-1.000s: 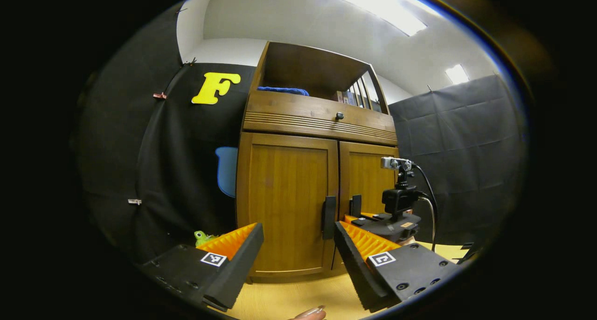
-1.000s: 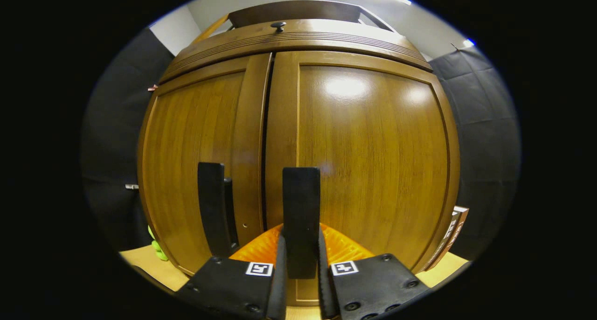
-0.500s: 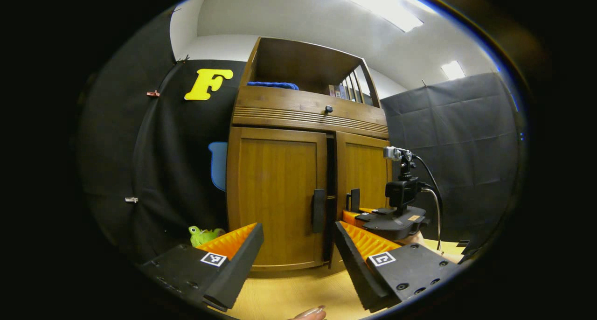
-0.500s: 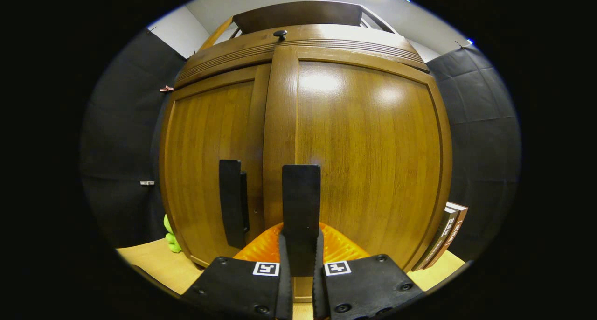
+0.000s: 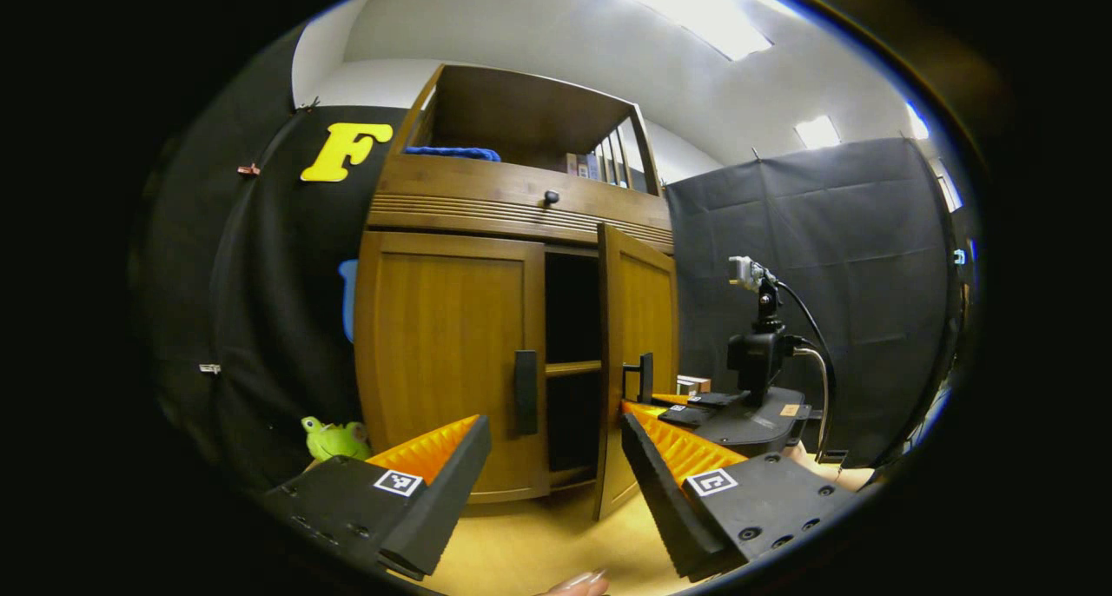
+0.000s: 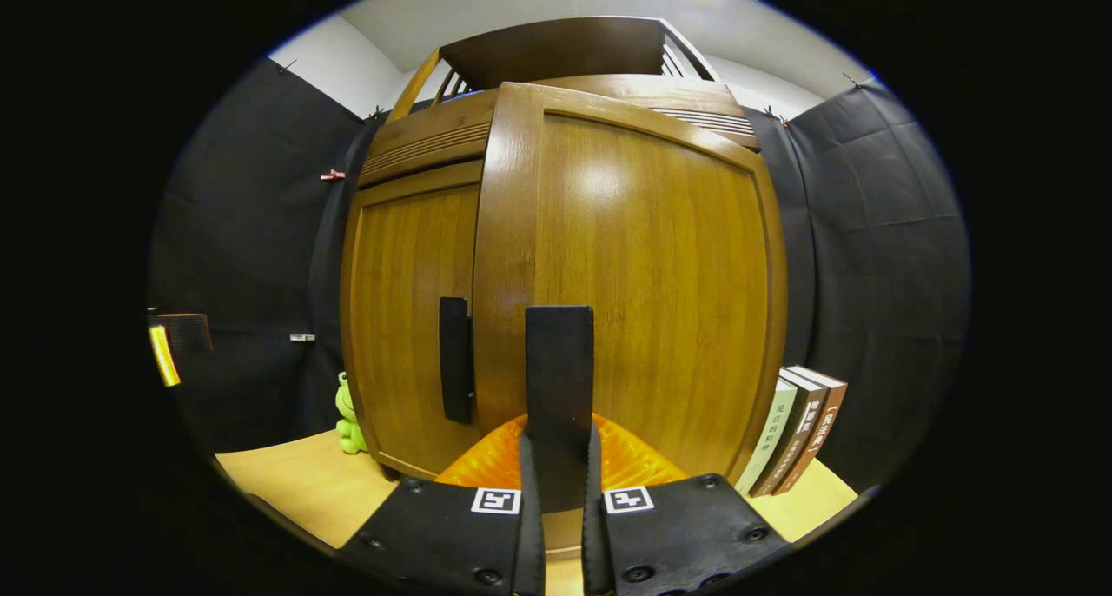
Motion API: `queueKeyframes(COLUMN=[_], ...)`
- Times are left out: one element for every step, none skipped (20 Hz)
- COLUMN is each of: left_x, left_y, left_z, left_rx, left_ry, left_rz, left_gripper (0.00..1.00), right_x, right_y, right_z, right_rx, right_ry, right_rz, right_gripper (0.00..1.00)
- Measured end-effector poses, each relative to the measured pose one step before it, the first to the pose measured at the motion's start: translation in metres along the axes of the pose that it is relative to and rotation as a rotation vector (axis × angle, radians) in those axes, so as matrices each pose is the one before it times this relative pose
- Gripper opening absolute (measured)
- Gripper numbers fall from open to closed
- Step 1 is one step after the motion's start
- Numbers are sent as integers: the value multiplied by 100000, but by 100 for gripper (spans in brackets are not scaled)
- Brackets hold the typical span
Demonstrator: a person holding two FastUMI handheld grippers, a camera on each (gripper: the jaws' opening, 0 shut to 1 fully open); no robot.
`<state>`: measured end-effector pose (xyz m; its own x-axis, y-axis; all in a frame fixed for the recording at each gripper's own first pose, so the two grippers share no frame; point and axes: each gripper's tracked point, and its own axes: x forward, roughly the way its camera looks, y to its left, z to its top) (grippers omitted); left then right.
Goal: Open the right door of the double-door shoe cabinet with the right hand, and open the left door with the left hand.
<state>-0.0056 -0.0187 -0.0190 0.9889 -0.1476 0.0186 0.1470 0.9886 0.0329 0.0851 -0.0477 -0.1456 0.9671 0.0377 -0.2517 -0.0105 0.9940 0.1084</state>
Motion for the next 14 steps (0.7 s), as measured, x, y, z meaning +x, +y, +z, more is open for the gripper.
queueKeyframes(left_x=[346,445,437,399,434,530,431,289,321,257,273,324,230,235], left_y=[-816,-1008,-1137,-998,-790,-508,-562,-545,-501,-397,-224,-104,-126,-186], left_z=[-119,-171,-110,-111,13,-163,-171,-190,-29,-13,7,-86,-33,-66], left_rx=[453,227,-96,-83,189,438,278,-22,-227,-388,-284,-61,-17,-157], left_ry=[333,448,373,26,-96,-29,164,147,-64,-176,-158,-93,-20,-253], left_rz=[-1501,-2432,-2741,-2284,-1691,-1300,-1195,-1110,-985,-731,-417,-402,-306,-286], left_gripper=[96,96,94,94,94,94,94,94,94,94,94,95,94,95], right_x=[-770,-795,-667,-621,-582,-470,-508,-281,-394,-451,-314,-372,-379,-387], right_y=[-385,-460,-313,-389,-318,-512,-376,-379,-216,-208,-428,-301,-372,-424], right_z=[21,17,68,136,36,-40,-20,26,107,24,31,26,30,70], right_rx=[141,295,321,161,-17,-135,-280,-242,-12,-69,-105,-123,-201,27], right_ry=[133,58,134,44,120,87,196,160,91,198,-9,79,-43,104], right_rz=[470,404,330,238,73,11,61,-92,-108,-177,-303,-486,-546,-704], right_gripper=[20,15,15,15,15,20,20,20,20,20,20,20,20,19])
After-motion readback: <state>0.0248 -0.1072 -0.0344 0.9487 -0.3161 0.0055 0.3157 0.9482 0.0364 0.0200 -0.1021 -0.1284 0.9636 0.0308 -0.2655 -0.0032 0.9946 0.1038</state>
